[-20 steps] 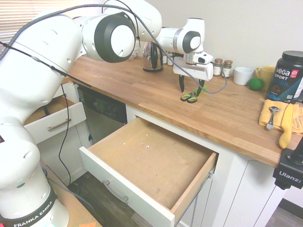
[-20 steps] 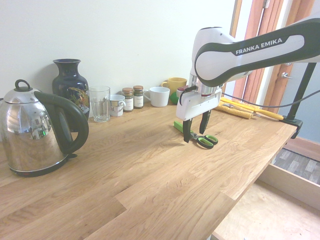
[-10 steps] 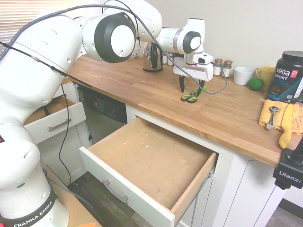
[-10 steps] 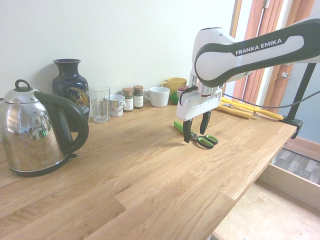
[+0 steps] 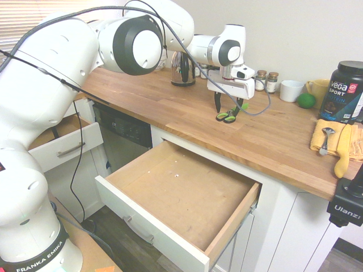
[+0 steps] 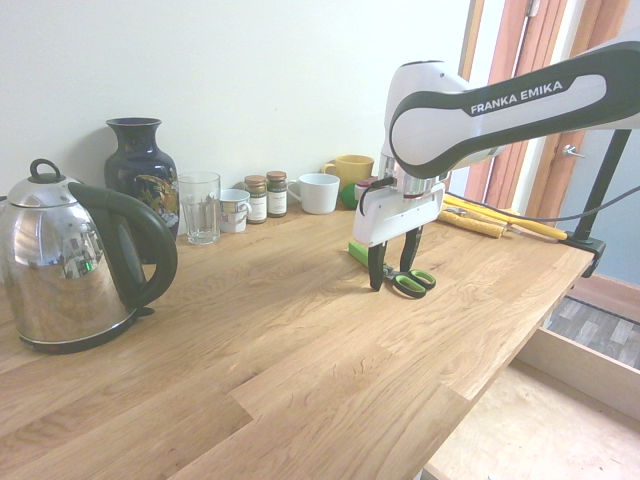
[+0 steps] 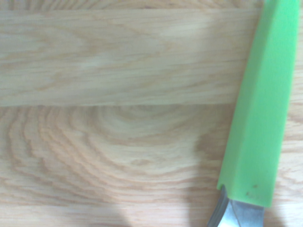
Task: Put scissor in the drawer
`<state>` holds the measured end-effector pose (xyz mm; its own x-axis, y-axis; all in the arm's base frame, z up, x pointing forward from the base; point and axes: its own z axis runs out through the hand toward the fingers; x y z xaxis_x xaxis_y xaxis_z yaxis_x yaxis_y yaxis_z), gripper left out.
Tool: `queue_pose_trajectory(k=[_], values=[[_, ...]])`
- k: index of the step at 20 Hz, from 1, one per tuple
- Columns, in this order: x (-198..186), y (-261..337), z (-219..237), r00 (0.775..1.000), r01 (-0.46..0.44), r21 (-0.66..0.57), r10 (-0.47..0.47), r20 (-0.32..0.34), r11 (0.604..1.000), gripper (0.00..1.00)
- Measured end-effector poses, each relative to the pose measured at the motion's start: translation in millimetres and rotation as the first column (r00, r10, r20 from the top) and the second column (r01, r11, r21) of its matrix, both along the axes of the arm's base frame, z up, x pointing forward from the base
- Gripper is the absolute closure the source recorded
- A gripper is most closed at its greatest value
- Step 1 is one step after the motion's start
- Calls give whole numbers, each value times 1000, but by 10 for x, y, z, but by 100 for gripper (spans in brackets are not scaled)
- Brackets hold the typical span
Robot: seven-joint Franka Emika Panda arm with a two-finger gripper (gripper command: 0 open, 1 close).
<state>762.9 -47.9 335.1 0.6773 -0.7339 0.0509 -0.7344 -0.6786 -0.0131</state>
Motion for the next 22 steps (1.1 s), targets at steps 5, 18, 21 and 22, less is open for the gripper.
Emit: queue_pose_trajectory(k=[5,18,21,22], values=[[-2,-32,0,1000,10,0,-10,0,1000,100],[0,-56,13,1000,15,-1,-15,5,1000,100],[0,-54,17,1000,18,-1,-18,5,1000,100],[-1,-54,20,1000,21,-1,-21,6,1000,100]])
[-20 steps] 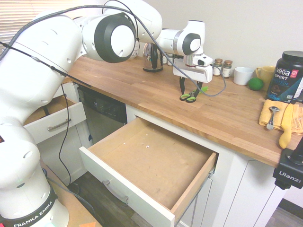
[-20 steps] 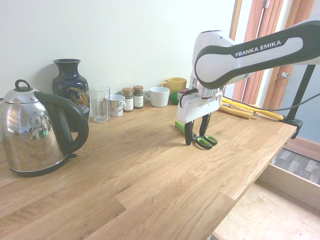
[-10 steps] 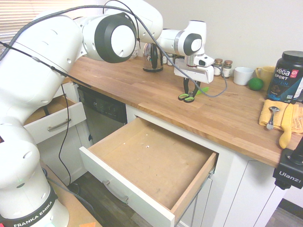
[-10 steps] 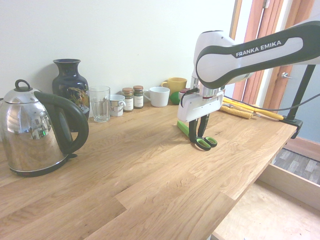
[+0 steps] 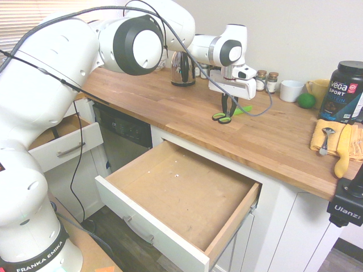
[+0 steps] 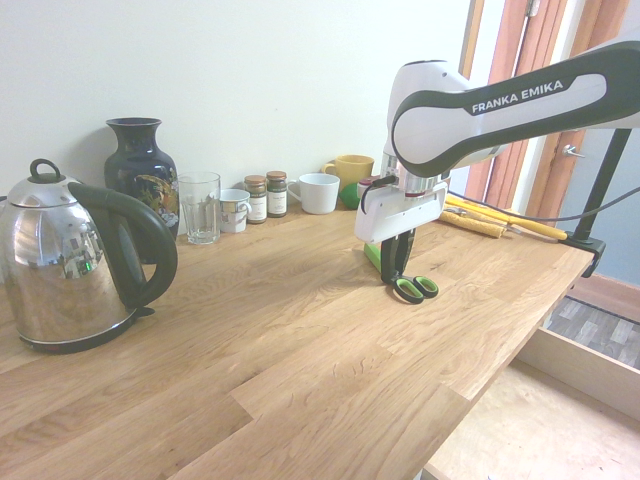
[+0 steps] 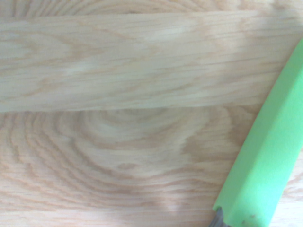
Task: Put scissor in the drawer
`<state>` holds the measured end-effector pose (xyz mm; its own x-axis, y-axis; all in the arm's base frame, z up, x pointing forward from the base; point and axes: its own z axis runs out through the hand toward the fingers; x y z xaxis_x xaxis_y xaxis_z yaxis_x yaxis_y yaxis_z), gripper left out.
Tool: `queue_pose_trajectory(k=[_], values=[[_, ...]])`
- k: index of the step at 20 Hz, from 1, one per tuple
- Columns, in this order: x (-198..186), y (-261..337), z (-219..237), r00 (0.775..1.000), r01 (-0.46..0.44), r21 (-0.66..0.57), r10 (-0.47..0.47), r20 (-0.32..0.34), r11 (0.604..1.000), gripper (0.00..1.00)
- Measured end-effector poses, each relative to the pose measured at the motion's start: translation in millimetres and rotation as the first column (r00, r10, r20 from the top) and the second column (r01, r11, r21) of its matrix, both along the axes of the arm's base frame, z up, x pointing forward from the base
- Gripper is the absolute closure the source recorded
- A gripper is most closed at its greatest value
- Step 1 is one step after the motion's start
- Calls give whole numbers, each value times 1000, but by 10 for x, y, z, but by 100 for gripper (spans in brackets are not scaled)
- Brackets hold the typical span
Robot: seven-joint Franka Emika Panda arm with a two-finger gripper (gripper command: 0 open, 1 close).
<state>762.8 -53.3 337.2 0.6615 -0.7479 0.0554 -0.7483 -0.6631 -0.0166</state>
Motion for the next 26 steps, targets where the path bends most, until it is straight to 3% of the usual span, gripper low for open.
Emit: queue_pose_trajectory(k=[8,17,23,26], values=[[-54,0,376,999,9,2,-9,31,1000,100],[-377,29,797,999,16,9,-16,34,1000,100],[-754,91,1041,1000,7,5,-7,22,1000,100],[-1101,178,1234,998,-56,6,56,-5,998,100]])
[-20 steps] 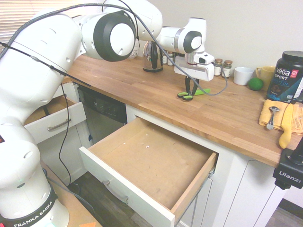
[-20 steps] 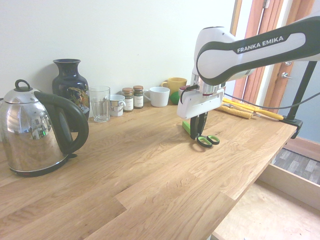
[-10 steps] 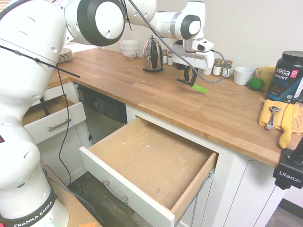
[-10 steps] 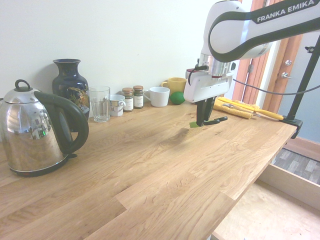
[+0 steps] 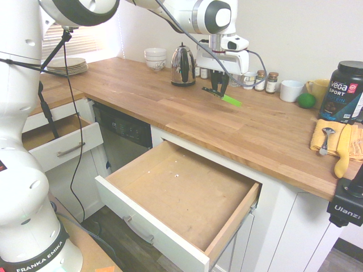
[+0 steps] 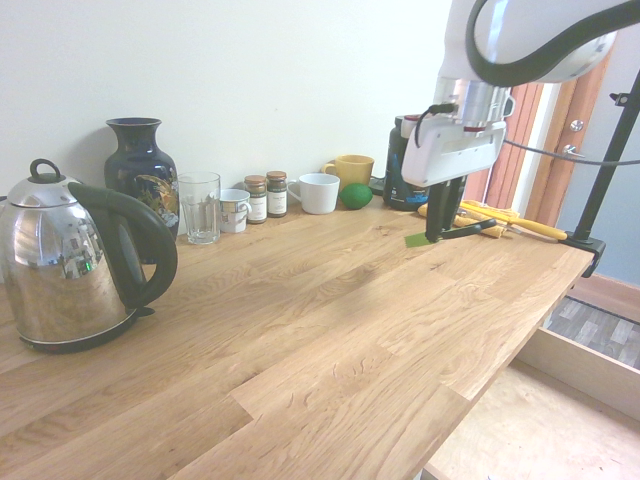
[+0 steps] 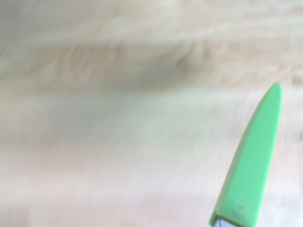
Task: Put scissor in the drawer
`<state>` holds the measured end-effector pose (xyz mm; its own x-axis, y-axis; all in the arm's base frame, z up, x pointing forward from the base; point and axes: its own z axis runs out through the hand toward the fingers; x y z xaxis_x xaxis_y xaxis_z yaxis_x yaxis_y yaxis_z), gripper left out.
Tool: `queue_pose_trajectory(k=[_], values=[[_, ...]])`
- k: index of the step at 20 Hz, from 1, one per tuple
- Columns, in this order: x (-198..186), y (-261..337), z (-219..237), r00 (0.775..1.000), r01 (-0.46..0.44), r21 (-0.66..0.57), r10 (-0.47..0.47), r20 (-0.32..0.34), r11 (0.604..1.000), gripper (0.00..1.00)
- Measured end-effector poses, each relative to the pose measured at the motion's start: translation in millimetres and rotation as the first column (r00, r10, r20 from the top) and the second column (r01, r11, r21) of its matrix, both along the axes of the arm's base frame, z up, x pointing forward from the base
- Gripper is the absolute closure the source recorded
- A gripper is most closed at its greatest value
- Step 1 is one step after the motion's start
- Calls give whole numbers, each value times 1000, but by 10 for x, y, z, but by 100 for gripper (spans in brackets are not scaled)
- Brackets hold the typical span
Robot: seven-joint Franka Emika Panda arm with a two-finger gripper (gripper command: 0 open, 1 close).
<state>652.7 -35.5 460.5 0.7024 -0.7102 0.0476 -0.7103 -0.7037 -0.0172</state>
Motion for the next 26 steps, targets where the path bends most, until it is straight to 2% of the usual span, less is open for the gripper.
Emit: queue_pose_trajectory(k=[3,5,13,18,22,26], values=[[-432,37,208,995,-98,8,98,-32,995,100],[-725,5,288,992,-121,12,121,-39,993,100],[-1879,-189,158,995,-84,24,85,-60,996,100],[-2590,-267,-258,996,-55,33,57,-68,998,100],[-2844,-225,-744,995,-53,33,56,-86,998,100],[-2846,-256,-1123,994,-43,33,46,-96,999,100]])
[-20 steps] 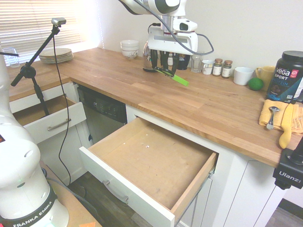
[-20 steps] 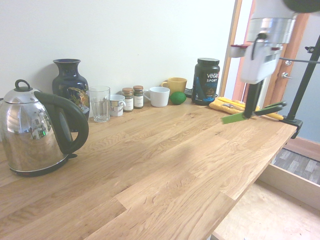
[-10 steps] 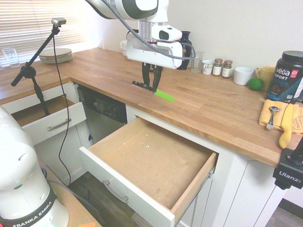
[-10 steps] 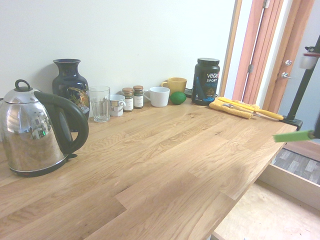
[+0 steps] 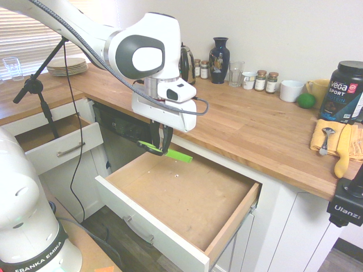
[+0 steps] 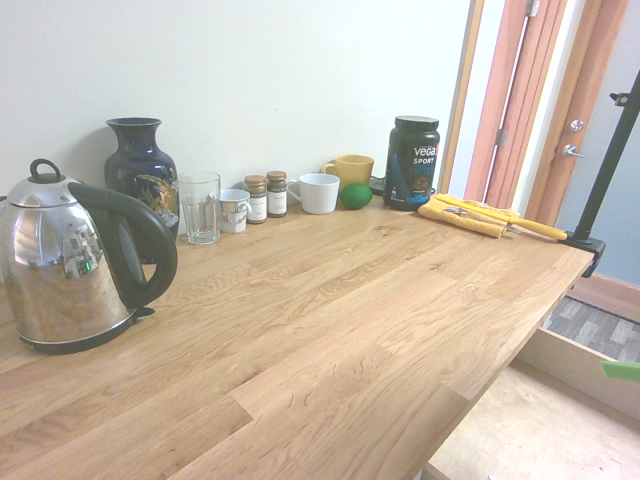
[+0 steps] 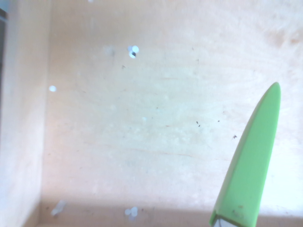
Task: Put scissor in the drawer
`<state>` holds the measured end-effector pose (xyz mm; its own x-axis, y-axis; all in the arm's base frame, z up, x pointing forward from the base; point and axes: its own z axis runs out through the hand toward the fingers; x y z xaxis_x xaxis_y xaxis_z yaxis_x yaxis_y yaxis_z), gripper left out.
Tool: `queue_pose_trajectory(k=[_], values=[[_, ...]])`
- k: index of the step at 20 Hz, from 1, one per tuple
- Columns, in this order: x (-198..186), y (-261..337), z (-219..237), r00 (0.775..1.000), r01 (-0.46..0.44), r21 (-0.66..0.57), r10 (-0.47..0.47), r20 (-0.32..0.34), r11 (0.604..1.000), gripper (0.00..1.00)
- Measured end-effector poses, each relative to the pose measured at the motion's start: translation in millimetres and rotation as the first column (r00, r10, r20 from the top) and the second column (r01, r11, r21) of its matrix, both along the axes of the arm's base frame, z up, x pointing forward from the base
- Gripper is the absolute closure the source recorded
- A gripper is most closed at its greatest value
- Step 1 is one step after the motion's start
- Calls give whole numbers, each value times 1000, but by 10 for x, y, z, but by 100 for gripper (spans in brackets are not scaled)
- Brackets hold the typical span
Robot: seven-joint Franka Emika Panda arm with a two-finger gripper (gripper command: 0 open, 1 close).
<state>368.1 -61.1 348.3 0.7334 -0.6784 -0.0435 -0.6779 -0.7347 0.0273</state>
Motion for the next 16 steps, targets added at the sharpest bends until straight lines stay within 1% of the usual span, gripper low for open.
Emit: queue_pose_trajectory(k=[3,7,12,16], values=[[115,-72,-295,1000,14,-5,-14,10,1000,100],[247,-97,-724,1000,19,-7,-19,-7,1000,100],[431,-90,-990,1000,19,-10,-19,-25,1000,100],[483,-68,-1226,999,24,-13,-25,-44,1000,100]])
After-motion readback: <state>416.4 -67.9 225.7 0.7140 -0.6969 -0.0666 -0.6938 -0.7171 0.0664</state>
